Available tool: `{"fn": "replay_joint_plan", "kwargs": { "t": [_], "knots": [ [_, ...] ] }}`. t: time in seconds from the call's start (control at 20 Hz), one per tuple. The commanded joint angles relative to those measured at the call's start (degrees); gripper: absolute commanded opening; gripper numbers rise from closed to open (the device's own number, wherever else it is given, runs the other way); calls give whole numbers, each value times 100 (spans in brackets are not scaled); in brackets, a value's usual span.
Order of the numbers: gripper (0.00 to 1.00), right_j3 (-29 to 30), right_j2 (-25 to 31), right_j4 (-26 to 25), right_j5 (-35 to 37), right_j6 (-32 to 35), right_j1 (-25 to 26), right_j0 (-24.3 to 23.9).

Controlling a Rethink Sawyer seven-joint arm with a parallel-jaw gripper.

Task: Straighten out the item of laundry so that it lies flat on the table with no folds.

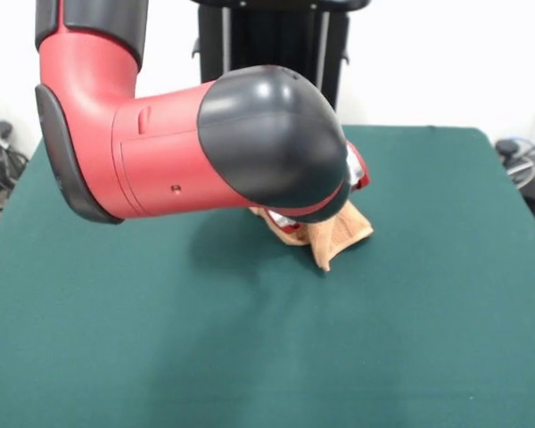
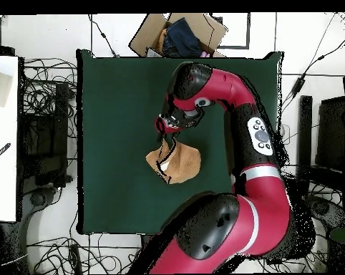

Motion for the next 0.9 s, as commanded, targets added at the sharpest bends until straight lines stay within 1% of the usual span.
{"fn": "replay_joint_plan", "kwargs": {
  "t": [0.05, 0.2, 0.4, 0.5, 0.7, 0.9],
  "knots": [
    [100, 512, -360, -177, -448, 569, -12, 166],
    [100, 693, -330, -184, -695, 504, -144, 135],
    [100, 960, -352, -185, -837, 562, -336, 110],
    [100, 1153, -389, -179, -772, 593, -564, 100],
    [100, 1708, -485, -108, -561, 607, -1189, 18],
    [100, 2098, -505, -39, -459, 582, -1537, -80]
  ]
}}
